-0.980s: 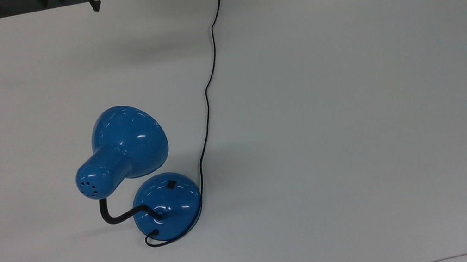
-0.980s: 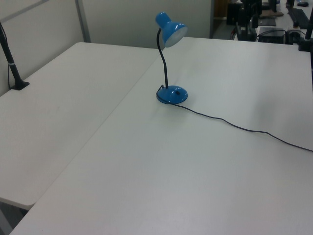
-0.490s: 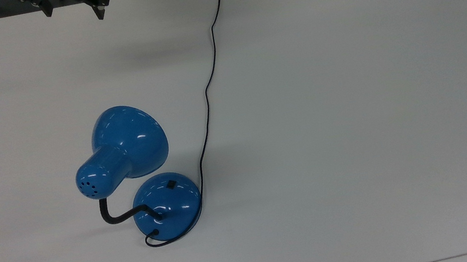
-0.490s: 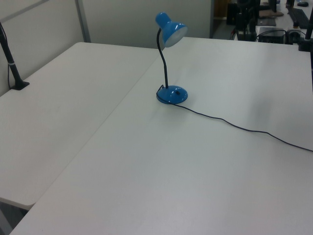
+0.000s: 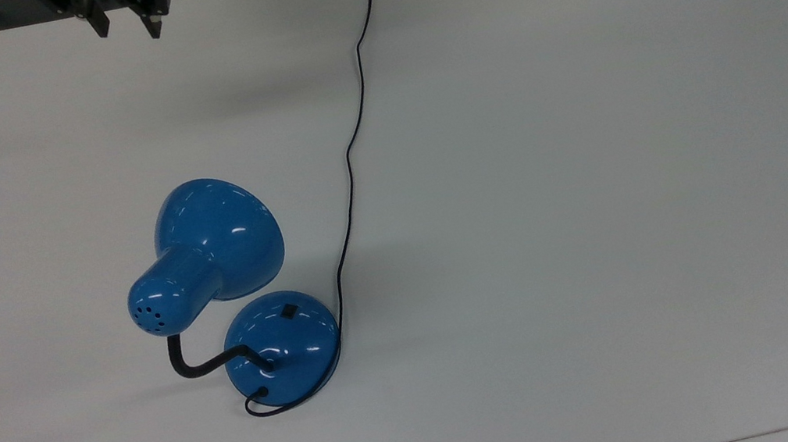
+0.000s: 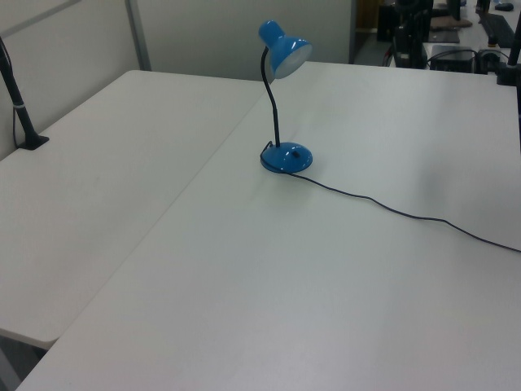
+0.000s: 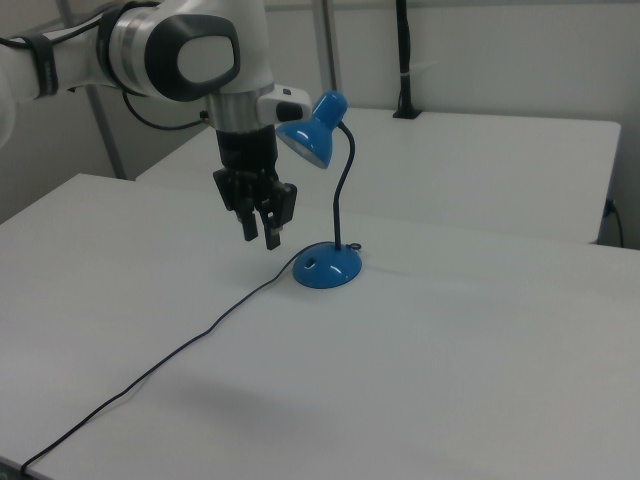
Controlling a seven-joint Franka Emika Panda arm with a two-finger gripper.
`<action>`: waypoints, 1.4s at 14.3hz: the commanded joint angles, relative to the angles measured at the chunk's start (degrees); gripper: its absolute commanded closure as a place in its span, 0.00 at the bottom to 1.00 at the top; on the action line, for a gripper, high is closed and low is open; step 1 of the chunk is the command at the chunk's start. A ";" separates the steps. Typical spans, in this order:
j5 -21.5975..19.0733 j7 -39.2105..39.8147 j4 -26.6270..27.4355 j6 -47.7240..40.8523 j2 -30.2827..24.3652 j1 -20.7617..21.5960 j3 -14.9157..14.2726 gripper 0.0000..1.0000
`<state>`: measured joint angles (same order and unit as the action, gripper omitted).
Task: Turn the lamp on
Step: 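Move the gripper down toward the switch on the blue lamp base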
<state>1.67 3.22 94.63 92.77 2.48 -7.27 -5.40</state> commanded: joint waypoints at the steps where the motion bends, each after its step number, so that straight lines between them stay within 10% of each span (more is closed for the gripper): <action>1: -4.11 1.62 -0.32 6.17 0.33 0.06 -0.40 0.88; 20: -0.97 -14.46 0.20 41.95 19.83 10.70 0.22 1.00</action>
<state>-1.31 -7.53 94.83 130.68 20.79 2.05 -4.44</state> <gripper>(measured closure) 0.991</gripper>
